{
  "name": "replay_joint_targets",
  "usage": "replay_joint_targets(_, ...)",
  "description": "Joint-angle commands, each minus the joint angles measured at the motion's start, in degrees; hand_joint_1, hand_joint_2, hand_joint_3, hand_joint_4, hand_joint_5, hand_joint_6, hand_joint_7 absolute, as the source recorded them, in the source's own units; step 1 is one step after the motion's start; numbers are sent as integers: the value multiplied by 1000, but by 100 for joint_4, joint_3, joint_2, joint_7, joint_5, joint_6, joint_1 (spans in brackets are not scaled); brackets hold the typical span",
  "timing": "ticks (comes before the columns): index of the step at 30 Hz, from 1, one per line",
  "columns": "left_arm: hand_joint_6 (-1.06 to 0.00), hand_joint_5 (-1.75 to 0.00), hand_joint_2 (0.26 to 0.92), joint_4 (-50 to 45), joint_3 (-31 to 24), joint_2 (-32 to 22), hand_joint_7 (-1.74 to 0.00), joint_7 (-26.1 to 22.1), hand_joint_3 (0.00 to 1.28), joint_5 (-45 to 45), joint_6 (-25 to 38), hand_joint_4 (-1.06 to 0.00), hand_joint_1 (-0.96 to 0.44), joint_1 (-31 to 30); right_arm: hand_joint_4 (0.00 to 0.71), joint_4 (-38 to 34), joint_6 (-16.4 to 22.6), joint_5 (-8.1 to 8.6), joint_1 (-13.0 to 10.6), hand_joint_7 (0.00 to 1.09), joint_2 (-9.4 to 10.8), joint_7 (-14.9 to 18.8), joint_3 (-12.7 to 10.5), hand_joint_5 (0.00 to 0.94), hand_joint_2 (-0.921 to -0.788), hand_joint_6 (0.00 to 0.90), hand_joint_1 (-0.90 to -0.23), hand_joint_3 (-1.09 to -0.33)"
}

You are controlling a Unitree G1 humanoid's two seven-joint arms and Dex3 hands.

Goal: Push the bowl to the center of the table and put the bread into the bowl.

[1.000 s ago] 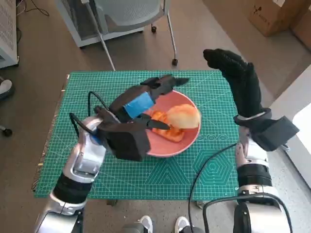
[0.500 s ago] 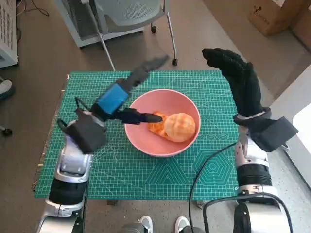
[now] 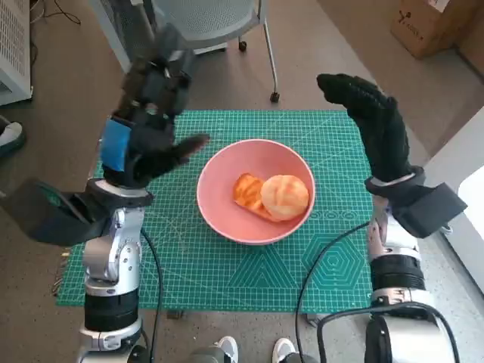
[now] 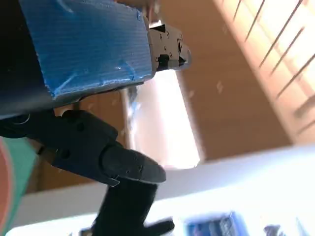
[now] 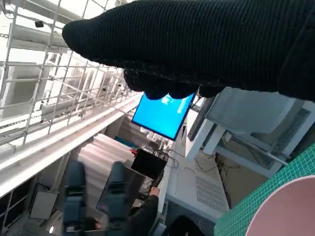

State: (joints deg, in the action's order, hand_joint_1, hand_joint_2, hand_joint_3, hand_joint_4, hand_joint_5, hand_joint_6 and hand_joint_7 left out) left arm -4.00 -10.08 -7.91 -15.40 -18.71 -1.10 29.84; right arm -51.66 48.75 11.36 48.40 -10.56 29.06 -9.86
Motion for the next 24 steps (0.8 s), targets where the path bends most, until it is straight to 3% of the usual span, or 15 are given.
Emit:
replay_joint_targets(1, 1, -37, 921, -114, -35, -55, -605, 91, 152, 88, -106, -83, -600, -113, 169, 91, -111, 98, 1, 2, -19, 64, -6, 1, -921, 344, -593, -612)
replay_joint_targets(13, 1, -35, 921, -215, -67, -173, -594, -32, 166, -295, 221, -83, -610, -37, 185, 317, -320, 189, 47, 2, -44, 35, -18, 8, -921, 338, -600, -611)
replay_joint_targets(24, 1, -30, 920, -181, -55, -224, -601, -51, 161, -317, 208, -77, -562, 71, 204, 371, -466, 150, 101, 7, -92, -86, -25, 11, -921, 350, -611, -578)
